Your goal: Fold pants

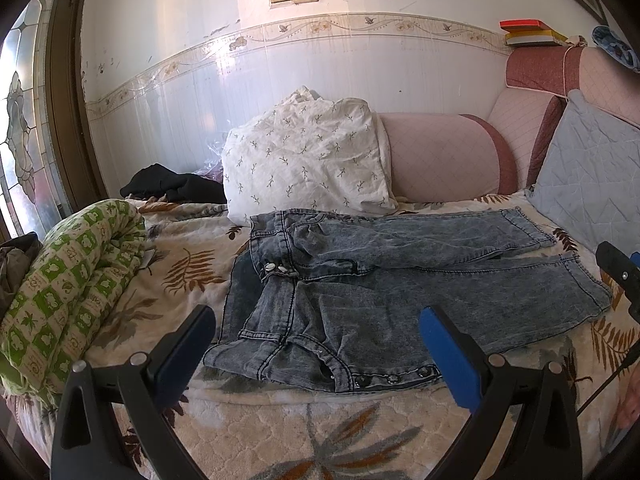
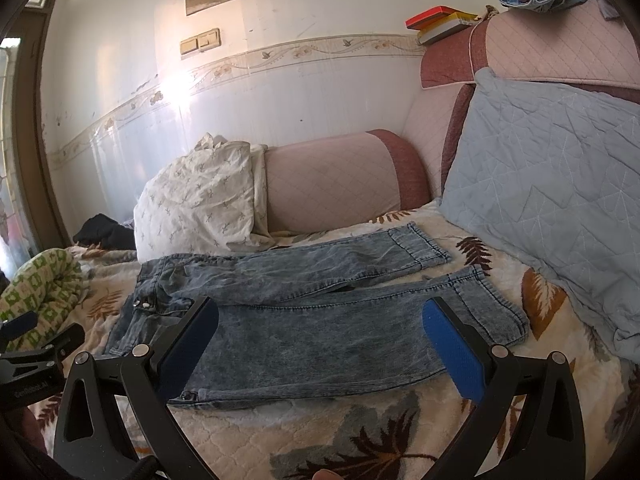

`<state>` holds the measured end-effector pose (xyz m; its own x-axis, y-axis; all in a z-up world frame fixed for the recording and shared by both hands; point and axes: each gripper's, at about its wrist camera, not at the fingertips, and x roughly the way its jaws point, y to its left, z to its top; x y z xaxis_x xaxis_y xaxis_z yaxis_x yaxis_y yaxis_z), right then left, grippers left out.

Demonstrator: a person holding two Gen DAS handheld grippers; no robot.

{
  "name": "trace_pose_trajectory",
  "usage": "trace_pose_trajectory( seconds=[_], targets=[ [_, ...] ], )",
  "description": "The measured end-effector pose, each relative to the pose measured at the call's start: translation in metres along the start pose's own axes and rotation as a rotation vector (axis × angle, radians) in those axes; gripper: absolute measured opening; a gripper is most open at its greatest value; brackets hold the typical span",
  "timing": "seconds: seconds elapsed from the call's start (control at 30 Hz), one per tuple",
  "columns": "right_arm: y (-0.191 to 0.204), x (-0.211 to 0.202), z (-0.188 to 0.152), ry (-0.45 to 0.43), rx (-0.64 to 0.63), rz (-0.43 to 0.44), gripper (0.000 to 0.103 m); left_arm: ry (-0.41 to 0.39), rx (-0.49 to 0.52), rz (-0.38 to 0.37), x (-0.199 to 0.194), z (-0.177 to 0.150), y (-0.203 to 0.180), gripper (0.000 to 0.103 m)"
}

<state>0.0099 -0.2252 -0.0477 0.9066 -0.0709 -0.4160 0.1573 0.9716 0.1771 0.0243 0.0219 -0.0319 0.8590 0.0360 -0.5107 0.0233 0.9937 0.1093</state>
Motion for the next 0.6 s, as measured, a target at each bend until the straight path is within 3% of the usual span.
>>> trace_pose_trajectory(
  seconds=[0.3,0.6],
  targets=[
    [-0.003,-0.001,0.001,-0.007,-0.001,-0.003,0.103,0.018,0.007,0.022,0.011,-0.002,0.010,0.103],
    [-0.049,0.014,0.018,0.015,0.061,-0.075,0.103,0.125,-0.097,0.182,0.074,-0.013,0.096,0.103]
  ],
)
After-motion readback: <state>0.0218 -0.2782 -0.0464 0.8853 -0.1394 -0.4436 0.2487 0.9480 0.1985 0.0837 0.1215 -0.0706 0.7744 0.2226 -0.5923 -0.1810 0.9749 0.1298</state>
